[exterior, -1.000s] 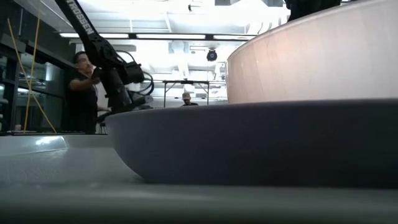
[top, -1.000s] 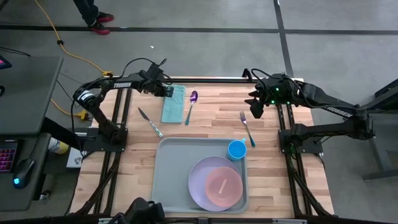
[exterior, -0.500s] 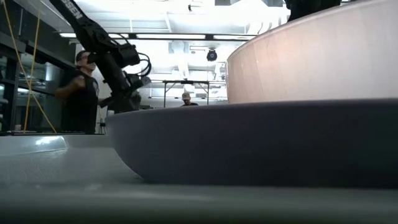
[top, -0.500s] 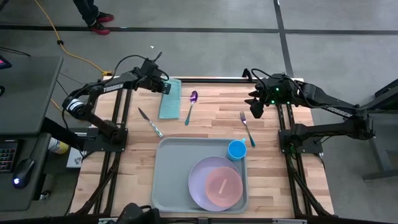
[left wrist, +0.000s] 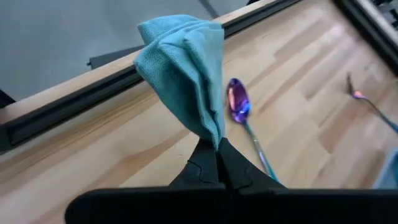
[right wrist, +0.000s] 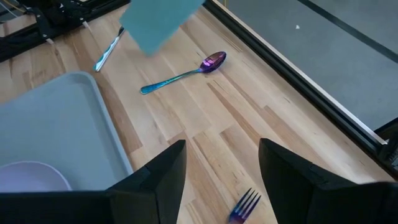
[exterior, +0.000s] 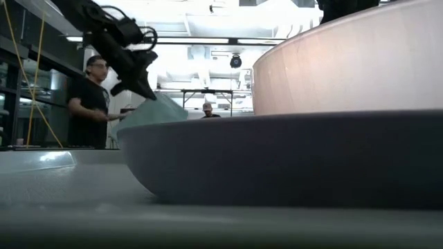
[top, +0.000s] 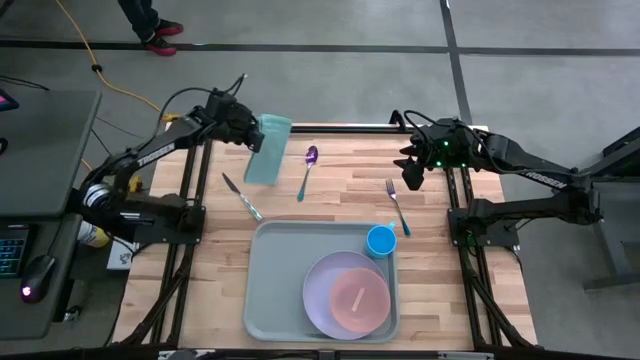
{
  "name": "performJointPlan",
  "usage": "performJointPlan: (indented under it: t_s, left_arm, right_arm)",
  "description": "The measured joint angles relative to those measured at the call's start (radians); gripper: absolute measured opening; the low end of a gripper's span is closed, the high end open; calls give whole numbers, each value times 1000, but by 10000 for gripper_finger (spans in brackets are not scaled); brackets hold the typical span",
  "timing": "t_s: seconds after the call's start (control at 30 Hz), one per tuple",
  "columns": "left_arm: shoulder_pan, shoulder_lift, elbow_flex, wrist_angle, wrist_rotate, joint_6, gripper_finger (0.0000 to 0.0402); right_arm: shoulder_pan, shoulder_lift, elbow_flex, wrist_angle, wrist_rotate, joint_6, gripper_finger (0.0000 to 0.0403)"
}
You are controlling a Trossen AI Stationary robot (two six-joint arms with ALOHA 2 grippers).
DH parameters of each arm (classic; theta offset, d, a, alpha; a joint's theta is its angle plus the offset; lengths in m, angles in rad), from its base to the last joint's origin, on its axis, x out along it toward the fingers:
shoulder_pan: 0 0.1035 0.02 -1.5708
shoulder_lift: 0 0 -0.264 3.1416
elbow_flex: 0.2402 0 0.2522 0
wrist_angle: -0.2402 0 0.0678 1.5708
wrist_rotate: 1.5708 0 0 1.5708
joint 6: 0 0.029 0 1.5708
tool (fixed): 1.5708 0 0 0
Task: Set up tray
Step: Put the blue napkin on the gray tray to the left of the purple plate
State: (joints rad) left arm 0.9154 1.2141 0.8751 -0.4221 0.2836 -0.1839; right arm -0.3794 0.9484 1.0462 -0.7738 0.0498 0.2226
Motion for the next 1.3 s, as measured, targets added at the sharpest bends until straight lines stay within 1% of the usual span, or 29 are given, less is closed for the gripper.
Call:
performJointPlan:
  t_s: [0.13, 0.23, 0.33, 0.53, 0.83, 0.9, 1.03, 1.17, 1.3]
  left_arm:
    - [0, -66, 0, -33, 32, 18, 12]
    - [-2, -111, 0, -32, 83, 30, 12]
    - [-31, -155, 0, -32, 97, 28, 12]
    - [-131, -234, 2, -37, 100, -9, 12]
    - [-319, -358, 2, -42, 39, -176, 12]
    - [-379, -393, 2, -45, 2, -223, 12]
    - [-520, -460, 2, -52, -119, -318, 12]
    - [-675, -508, 2, -61, -281, -383, 12]
    - [-819, -527, 2, -116, -444, -445, 12]
  right_arm:
    - [0, 0, 0, 0, 3, -5, 179]
    - [0, 0, 0, 0, 3, -14, 179]
    - [0, 0, 0, 0, 12, -15, 179]
    - [0, 0, 0, 0, 19, -15, 179]
    - [0, 0, 0, 0, 19, 2, 179]
    - [0, 0, 0, 0, 18, 2, 179]
    - [0, 0, 0, 0, 19, 2, 179]
    - [0, 0, 0, 0, 24, -3, 179]
    - [0, 0, 0, 0, 30, -19, 179]
